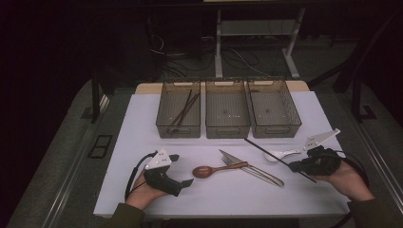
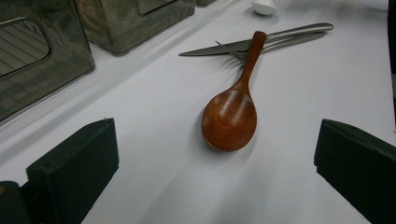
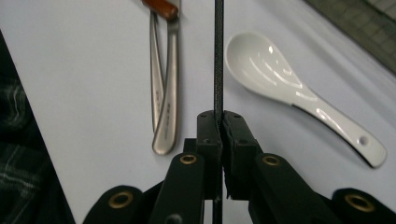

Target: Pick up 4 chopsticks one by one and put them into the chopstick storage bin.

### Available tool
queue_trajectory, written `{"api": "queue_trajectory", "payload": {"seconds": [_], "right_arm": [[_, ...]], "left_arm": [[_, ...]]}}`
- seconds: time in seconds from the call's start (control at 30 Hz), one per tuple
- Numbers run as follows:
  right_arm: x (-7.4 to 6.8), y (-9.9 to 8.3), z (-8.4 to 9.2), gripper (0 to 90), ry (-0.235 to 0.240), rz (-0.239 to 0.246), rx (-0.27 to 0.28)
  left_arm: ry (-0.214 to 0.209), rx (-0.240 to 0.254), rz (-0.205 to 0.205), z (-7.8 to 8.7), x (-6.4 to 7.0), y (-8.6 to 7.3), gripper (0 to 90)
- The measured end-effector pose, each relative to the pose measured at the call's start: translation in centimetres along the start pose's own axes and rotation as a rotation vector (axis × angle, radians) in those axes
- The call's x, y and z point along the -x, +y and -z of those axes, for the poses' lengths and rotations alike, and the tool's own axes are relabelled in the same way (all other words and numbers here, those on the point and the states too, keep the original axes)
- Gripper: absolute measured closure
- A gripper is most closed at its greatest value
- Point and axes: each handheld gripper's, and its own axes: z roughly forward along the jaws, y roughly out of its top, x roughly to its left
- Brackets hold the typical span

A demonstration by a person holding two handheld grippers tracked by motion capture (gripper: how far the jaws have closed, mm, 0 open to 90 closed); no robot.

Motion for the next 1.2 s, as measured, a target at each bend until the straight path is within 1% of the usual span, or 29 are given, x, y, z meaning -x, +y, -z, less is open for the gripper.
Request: {"api": "queue_trajectory", "payload": {"seconds": [0.2, 0.3, 0.33, 0.57, 0.7, 0.8, 0.9, 1.2], "right_arm": [[0.1, 0.6, -0.3, 85.6, 0.001, -0.026, 0.087], [0.2, 1.0, -0.5, 85.7, 0.01, -0.037, 0.13], [0.3, 1.1, -0.6, 85.7, 0.012, -0.035, 0.141], [0.6, 2.1, -1.0, 85.6, 0.013, -0.067, 0.227], [0.7, 2.9, -1.3, 85.6, 0.011, -0.076, 0.264], [0.8, 3.6, -1.6, 85.6, 0.019, -0.089, 0.295], [0.9, 4.4, -1.9, 85.6, 0.027, -0.092, 0.32], [0.8, 6.8, -2.9, 85.6, 0.038, -0.095, 0.37]], "left_arm": [[0.0, -0.001, 0.0, 0.0, 0.0, 0.0, 0.0], [0.001, 0.002, 0.0, -0.1, 0.0, 0.0, 0.0], [0.001, 0.002, 0.0, -0.1, 0.0, 0.0, 0.0], [0.001, 0.0, 0.001, -0.1, 0.1, 0.0, 0.0], [0.001, 0.001, 0.002, -0.1, 0.1, 0.0, 0.0], [0.001, 0.001, 0.001, -0.1, 0.1, 0.0, 0.0], [0.002, 0.003, 0.0, -0.1, 0.1, 0.0, 0.0], [0.0, 0.003, -0.001, -0.1, 0.1, 0.0, 0.0]]}}
